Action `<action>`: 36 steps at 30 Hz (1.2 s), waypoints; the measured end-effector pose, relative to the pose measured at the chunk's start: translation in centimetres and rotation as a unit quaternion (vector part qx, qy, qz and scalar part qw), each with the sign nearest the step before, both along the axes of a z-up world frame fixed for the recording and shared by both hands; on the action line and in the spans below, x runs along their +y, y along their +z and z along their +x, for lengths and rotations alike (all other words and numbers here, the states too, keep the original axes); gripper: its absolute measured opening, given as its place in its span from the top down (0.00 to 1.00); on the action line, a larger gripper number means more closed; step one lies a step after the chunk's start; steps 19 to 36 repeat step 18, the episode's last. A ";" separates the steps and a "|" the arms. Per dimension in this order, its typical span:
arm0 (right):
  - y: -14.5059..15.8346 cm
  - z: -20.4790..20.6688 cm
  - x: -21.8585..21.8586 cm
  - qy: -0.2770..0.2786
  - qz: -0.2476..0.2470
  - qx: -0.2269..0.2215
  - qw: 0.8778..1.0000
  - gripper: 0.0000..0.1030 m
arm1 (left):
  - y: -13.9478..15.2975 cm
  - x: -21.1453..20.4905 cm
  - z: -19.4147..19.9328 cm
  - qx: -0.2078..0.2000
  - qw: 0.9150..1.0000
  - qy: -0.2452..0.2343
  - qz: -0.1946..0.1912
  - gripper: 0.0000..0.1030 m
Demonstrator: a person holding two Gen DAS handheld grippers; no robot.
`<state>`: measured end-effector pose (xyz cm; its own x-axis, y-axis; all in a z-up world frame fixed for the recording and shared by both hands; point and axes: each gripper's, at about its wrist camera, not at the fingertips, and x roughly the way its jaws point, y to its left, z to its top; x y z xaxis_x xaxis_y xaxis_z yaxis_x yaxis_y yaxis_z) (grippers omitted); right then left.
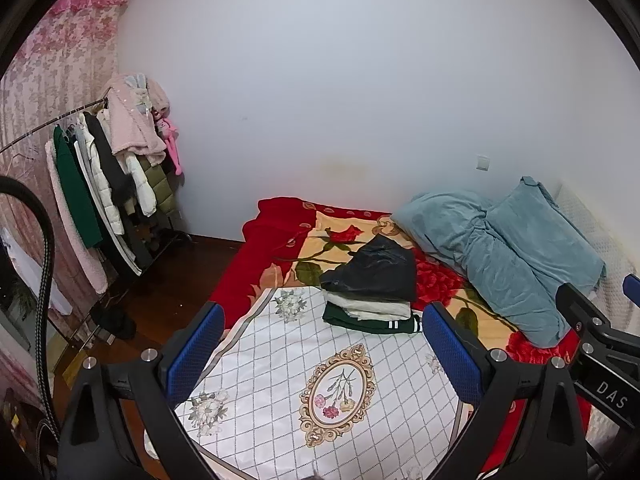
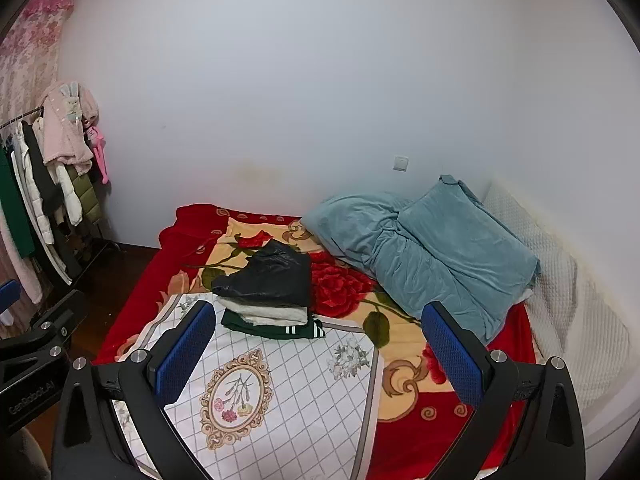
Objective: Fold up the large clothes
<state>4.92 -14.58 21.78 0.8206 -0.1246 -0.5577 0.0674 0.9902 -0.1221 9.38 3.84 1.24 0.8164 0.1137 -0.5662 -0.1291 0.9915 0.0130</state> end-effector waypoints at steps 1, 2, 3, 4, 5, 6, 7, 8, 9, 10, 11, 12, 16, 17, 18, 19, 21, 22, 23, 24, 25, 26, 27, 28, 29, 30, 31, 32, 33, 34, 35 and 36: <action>0.0 0.0 0.0 0.000 0.001 0.000 1.000 0.00 | 0.0 0.0 0.0 0.000 1.000 0.001 0.000 0.02; 0.0 -0.1 0.1 -0.001 0.001 0.000 1.000 0.00 | 0.0 0.1 0.0 0.000 1.000 0.001 0.000 0.02; -0.1 -0.1 0.1 -0.001 0.001 0.000 1.000 0.00 | 0.0 0.1 -0.1 0.001 1.000 0.002 -0.001 0.02; 0.0 0.0 0.2 0.000 0.001 0.001 1.000 0.00 | 0.1 0.3 0.0 0.002 1.000 0.003 -0.001 0.02; -0.1 -0.1 0.2 0.000 0.001 0.001 1.000 0.00 | 0.1 0.3 0.0 0.003 1.000 0.003 -0.002 0.02; -0.2 -0.2 0.2 0.001 0.000 0.001 1.000 0.00 | 0.1 0.4 0.0 0.003 1.000 0.004 -0.002 0.02; -0.2 -0.2 0.3 0.002 0.000 0.001 1.000 0.00 | 0.1 0.4 0.0 0.004 1.000 0.005 -0.002 0.02; -0.3 -0.3 0.4 0.002 0.000 0.002 1.000 0.00 | 0.1 0.5 0.1 0.005 1.000 0.005 -0.003 0.02; -0.4 -0.3 0.4 0.002 0.000 0.002 1.000 0.00 | 0.1 0.5 0.1 0.006 1.000 0.006 -0.003 0.02; -0.5 -0.2 0.4 0.003 0.000 0.002 1.000 0.00 | 0.1 0.6 0.1 0.006 1.000 0.006 -0.003 0.02; -0.4 -0.2 0.4 0.002 0.000 0.002 1.000 0.00 | 0.1 0.6 0.2 0.006 1.000 0.006 -0.002 0.02; -0.5 -0.2 0.4 0.002 0.000 0.003 1.000 0.00 | 0.1 0.6 0.1 0.006 1.000 0.006 -0.003 0.02; -0.6 -0.3 0.4 0.001 0.000 0.002 1.000 0.00 | 0.1 0.7 0.1 0.007 1.000 0.005 -0.003 0.02; -0.6 -0.4 0.4 0.001 0.001 0.002 1.000 0.00 | 0.1 0.7 0.1 0.007 1.000 0.005 -0.003 0.02; -0.6 -0.4 0.4 0.001 0.001 0.002 1.000 0.00 | 0.1 0.7 0.1 0.006 1.000 0.005 -0.003 0.02; -0.6 -0.4 0.4 0.001 0.001 0.002 1.000 0.00 | 0.1 0.7 0.1 0.006 1.000 0.005 -0.003 0.02; -0.6 -0.4 0.4 0.001 0.001 0.002 1.000 0.00 | 0.1 0.7 0.1 0.006 1.000 0.005 -0.003 0.02; -0.6 -0.4 0.4 0.001 0.001 0.002 1.000 0.00 | 0.1 0.7 0.1 0.006 1.000 0.005 -0.003 0.02; -0.6 -0.4 0.4 0.001 0.001 0.002 1.000 0.00 | 0.1 0.7 0.1 0.006 1.000 0.005 -0.003 0.02; -0.6 -0.4 0.4 0.001 0.001 0.002 1.000 0.00 | 0.1 0.7 0.1 0.006 1.000 0.005 -0.003 0.02; -0.6 -0.4 0.4 0.001 0.001 0.002 1.000 0.00 | 0.1 0.7 0.1 0.006 1.000 0.005 -0.003 0.02; -0.6 -0.4 0.4 0.001 0.001 0.002 1.000 0.00 | 0.1 0.7 0.1 0.006 1.000 0.005 -0.003 0.02; -0.6 -0.4 0.4 0.001 0.001 0.002 1.000 0.00 | 0.1 0.7 0.1 0.006 1.000 0.005 -0.003 0.02; -0.6 -0.4 0.4 0.001 0.001 0.002 1.000 0.00 | 0.1 0.7 0.1 0.006 1.000 0.005 -0.003 0.02; -0.6 -0.4 0.4 0.001 0.001 0.002 1.000 0.00 | 0.1 0.7 0.1 0.006 1.000 0.005 -0.003 0.02; -0.6 -0.4 0.4 0.001 0.001 0.002 1.000 0.00 | 0.1 0.7 0.1 0.006 1.000 0.005 -0.003 0.02; -0.6 -0.4 0.4 0.001 0.001 0.002 1.000 0.00 | 0.1 0.7 0.1 0.006 1.000 0.005 -0.003 0.02; -0.6 -0.4 0.4 0.001 0.001 0.002 1.000 0.00 | 0.1 0.7 0.1 0.006 1.000 0.005 -0.003 0.02; -0.6 -0.4 0.4 0.001 0.001 0.002 1.000 0.00 | 0.1 0.7 0.1 0.006 1.000 0.005 -0.003 0.02; -0.6 -0.4 0.4 0.001 0.001 0.002 1.000 0.00 | 0.1 0.7 0.1 0.006 1.000 0.005 -0.003 0.02; -0.6 -0.4 0.4 0.001 0.001 0.002 1.000 0.00 | 0.1 0.7 0.1 0.006 1.000 0.005 -0.003 0.02; -0.6 -0.4 0.4 0.001 0.001 0.002 1.000 0.00 | 0.1 0.7 0.1 0.006 1.000 0.005 -0.003 0.02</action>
